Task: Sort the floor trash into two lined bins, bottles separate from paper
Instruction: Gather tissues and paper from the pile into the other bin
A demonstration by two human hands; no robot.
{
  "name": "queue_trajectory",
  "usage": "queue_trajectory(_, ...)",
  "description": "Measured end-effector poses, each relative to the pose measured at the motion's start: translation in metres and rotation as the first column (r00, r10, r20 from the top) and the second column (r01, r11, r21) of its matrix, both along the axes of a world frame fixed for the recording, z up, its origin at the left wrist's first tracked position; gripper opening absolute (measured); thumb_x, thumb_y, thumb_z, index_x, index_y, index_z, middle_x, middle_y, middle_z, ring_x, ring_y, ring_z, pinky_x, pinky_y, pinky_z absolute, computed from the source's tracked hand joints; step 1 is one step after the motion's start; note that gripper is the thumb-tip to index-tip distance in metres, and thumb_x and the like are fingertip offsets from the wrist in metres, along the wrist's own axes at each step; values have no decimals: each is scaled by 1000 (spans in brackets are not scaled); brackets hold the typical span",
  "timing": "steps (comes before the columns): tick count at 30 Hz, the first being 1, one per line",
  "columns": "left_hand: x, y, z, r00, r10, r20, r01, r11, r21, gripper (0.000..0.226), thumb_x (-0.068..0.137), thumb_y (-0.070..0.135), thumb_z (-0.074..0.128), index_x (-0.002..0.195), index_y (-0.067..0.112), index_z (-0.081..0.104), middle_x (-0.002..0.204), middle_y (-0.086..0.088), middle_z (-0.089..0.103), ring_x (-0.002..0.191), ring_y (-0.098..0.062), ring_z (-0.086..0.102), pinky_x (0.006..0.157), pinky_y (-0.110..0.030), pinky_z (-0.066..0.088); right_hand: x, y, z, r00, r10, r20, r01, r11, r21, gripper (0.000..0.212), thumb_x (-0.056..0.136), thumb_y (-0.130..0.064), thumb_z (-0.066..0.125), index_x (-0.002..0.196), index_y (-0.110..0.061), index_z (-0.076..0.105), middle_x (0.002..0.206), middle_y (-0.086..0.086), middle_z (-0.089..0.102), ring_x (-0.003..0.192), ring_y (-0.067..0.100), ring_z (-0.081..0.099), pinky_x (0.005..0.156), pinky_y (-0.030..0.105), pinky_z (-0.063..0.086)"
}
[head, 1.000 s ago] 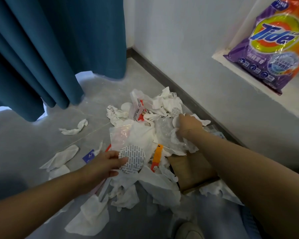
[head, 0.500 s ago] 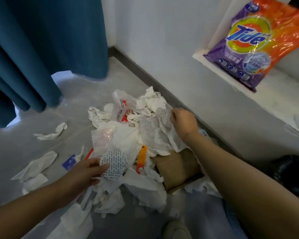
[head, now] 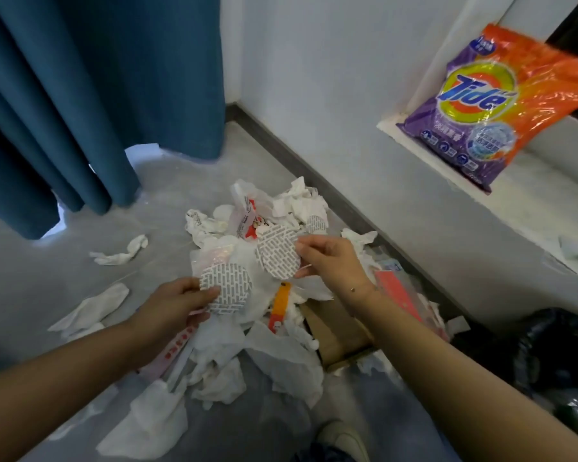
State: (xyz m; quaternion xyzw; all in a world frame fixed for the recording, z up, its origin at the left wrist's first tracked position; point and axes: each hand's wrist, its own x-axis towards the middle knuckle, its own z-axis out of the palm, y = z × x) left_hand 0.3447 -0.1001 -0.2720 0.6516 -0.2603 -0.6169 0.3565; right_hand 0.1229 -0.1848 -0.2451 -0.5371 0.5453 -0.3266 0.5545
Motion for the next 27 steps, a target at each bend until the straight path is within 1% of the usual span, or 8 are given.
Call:
queue_trajectory(4,-3,7,24,997,-12,-76,10,1000,-27,20,89,18,61,107,9,63,102,-6,71,85,-12,68,60,-19,55,16,18,-16,986,130,-102,-131,991,1,19,93,-6,54,103,0,68,90,10,69,72,18,67,68,27,58)
queue_trajectory(9,-9,14,32,989,-43,-140,38,998,-42,29,85,16,63,112,5,60,99,-7,74,90,-17,71,71,-23,58,26,35,-12,978,146,-150,-153,987,-38,18,92,-3,54,100,2,69,84,5,67,62,14,61,59,20,57)
queue_trajectory(14,-23,13,30,984,-110,-141,103,993,-58,25,87,13,61,111,6,60,101,-7,73,92,-19,71,71,-21,57,23,41,-14,954,133,-267,-169,979,-115,13,89,-8,60,95,-3,70,83,3,65,63,18,63,65,34,59)
queue_trajectory(16,-25,9,27,983,-152,-104,148,988,-48,22,88,14,60,110,9,60,102,-6,73,91,-19,71,72,-23,58,19,39,-12,966,140,-217,-161,984,-81,7,86,-7,63,86,-5,69,78,2,64,66,21,65,64,35,59)
queue_trajectory(18,-26,2,23,982,-167,-90,162,985,-58,21,89,12,59,110,8,61,102,-6,73,92,-19,71,74,-25,58,11,30,-8,990,80,-116,-81,997,-5,5,85,-9,66,82,-6,66,76,4,65,63,19,65,60,28,58)
queue_trajectory(20,-27,-2,20,984,-150,-93,143,987,-75,20,90,11,58,110,7,61,102,-7,73,92,-19,70,77,-26,58,1,9,-13,993,-91,-72,92,995,22,5,86,-8,63,83,-4,63,78,6,63,65,18,64,59,25,56)
queue_trajectory(24,-29,-9,15,984,-148,-100,140,987,-82,19,91,12,56,109,9,62,100,-4,74,91,-18,71,72,-23,58,-28,-39,-35,890,-350,-293,313,935,-165,12,86,-4,56,88,-13,62,84,-2,62,84,22,62,81,41,56)
queue_trajectory(27,-27,-15,11,981,-169,-99,162,984,-73,23,91,12,56,113,6,61,103,-6,73,94,-19,70,75,-24,58,-45,-70,-44,817,-369,-444,327,929,-173,19,91,-10,53,105,-10,65,106,5,66,100,24,62,95,39,50)
